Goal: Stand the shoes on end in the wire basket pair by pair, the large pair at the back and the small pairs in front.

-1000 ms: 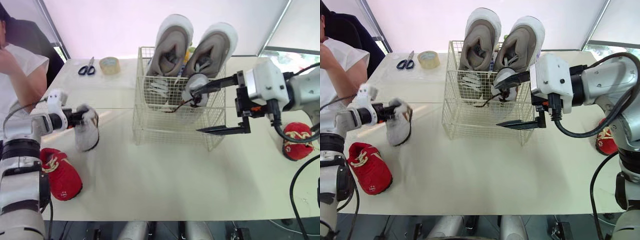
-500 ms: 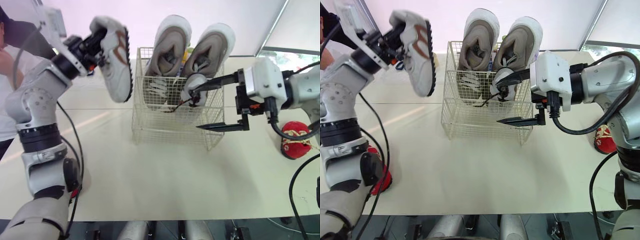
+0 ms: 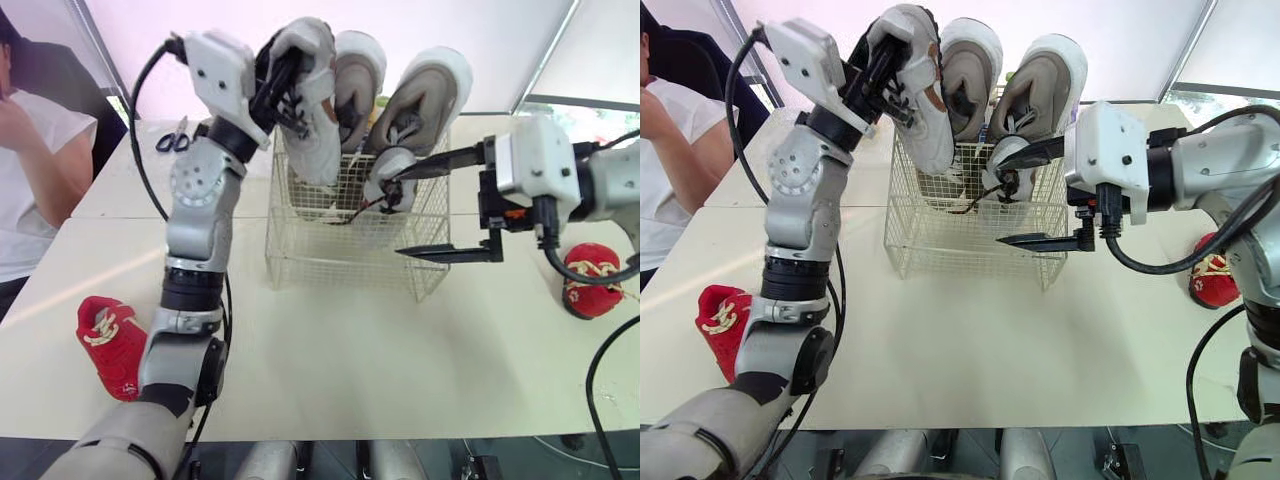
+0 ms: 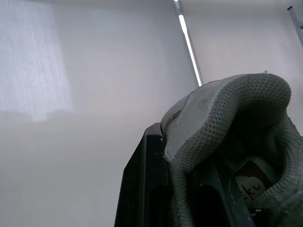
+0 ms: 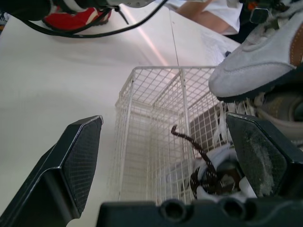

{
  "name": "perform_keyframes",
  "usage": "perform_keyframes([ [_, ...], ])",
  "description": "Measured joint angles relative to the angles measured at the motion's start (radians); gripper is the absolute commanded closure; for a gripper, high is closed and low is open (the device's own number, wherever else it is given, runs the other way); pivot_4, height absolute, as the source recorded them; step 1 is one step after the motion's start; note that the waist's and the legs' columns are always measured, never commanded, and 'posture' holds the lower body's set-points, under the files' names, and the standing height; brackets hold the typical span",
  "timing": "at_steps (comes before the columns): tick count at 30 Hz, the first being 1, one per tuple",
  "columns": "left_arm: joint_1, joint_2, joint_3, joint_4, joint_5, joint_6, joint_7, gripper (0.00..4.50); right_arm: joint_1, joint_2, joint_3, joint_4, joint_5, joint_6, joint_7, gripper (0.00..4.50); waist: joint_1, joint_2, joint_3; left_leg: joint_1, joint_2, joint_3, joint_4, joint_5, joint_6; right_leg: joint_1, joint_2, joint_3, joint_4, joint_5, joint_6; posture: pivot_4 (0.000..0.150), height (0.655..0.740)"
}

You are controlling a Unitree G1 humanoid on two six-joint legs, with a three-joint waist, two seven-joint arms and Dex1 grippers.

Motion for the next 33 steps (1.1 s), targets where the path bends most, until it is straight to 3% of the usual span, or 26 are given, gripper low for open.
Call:
perform_keyframes([
  [13,0.21,-0.028,-0.137,0.149,0.326,-0.357,0.196,4.46,0.018,-0.013,-0.031,-0.031,0.019,0.022,-0.022,0.0,0.022,0.0,-0.001,0.0,0.0,0.0,0.001,-0.001,0.001,0.0,0.0,0.0,0.0,0.0,0.0,0.15,0.74],
  [21,0.237,-0.02,-0.141,0.213,0.347,-0.408,0.231,4.46,0.023,-0.013,-0.031,-0.031,0.022,0.022,-0.022,0.0,0.026,0.001,-0.001,0.0,0.0,0.0,0.001,-0.001,0.002,0.0,0.0,0.0,-0.001,0.0,0.0,0.15,0.74],
  [24,0.248,-0.027,-0.14,0.211,0.304,-0.399,0.207,3.36,0.022,-0.013,-0.031,-0.03,0.022,0.022,-0.022,0.0,0.026,0.001,-0.002,0.001,0.0,0.0,0.001,-0.001,0.002,0.001,0.0,0.0,-0.001,0.0,0.0,0.15,0.74],
  [30,0.297,-0.026,-0.134,0.155,0.246,-0.354,0.171,0.42,0.023,-0.013,-0.031,-0.029,0.022,0.021,-0.022,0.0,0.025,0.001,-0.002,0.001,0.0,0.0,0.002,-0.001,0.002,0.001,0.0,0.0,0.0,0.0,0.0,0.15,0.74],
  [33,0.343,0.002,-0.118,0.085,0.22,-0.295,0.163,0.42,0.029,-0.014,-0.032,-0.029,0.023,0.021,-0.022,0.0,0.025,0.001,-0.002,0.001,0.0,0.0,0.002,-0.001,0.002,0.0,0.0,0.0,0.0,0.0,0.0,0.15,0.74],
])
